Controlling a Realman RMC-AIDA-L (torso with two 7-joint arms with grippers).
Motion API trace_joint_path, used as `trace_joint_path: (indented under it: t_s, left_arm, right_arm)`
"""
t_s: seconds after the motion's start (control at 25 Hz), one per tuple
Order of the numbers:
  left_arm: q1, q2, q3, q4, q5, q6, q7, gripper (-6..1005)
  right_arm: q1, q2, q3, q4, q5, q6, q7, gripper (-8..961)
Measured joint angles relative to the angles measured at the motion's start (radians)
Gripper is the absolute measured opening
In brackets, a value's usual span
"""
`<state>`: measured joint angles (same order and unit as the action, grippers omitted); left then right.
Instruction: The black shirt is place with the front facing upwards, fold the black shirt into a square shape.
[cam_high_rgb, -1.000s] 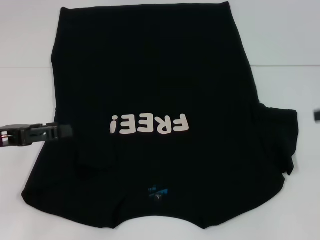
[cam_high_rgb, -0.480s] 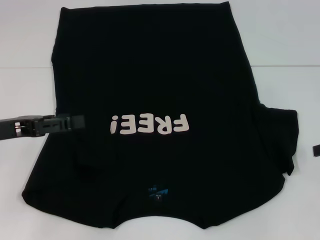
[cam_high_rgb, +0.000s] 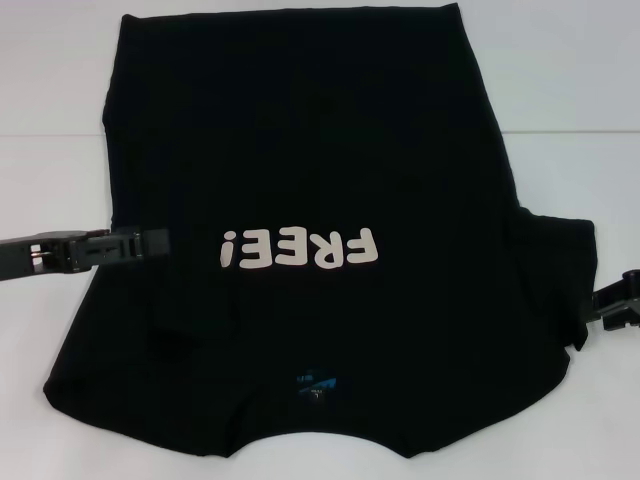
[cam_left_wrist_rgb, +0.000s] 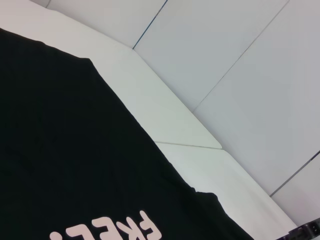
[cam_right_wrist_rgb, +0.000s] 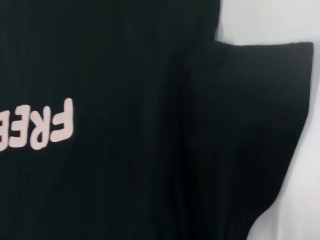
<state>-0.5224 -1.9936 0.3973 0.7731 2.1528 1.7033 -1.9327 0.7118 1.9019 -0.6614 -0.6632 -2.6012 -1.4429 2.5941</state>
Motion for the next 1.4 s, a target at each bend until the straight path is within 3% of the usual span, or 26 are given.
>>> trace_joint_path:
  t_s: [0.28, 0.56, 0.68, 1.0, 1.4]
  left_arm:
    - [-0.003, -0.002, -0.002, 0.000, -0.001, -0.007, -0.001, 841]
    - [-0.004, -0.002, -0.002, 0.000, -0.009, -0.010, -0.002, 841]
    - [-0.004, -0.002, -0.002, 0.000, -0.012, -0.011, -0.002, 841]
    - [0.000, -0.002, -0.002, 0.000, -0.013, -0.022, -0.002, 840]
    - [0.013, -0.002, -0.003, 0.000, -0.051, -0.012, -0.005, 839]
  right_arm:
    - [0.012, 0.021, -0.007, 0.016, -0.003, 0.055, -0.005, 343]
    - [0.023, 0.018, -0.011, 0.025, -0.008, 0.065, -0.008, 241]
    - [0.024, 0.019, -0.019, 0.028, -0.011, 0.075, -0.004, 13]
    - [0.013, 0.014, -0.011, 0.011, -0.011, 0.084, 0.000, 1]
    - [-0.011, -0.032, 0.038, -0.028, -0.010, 0.160, 0.012, 15]
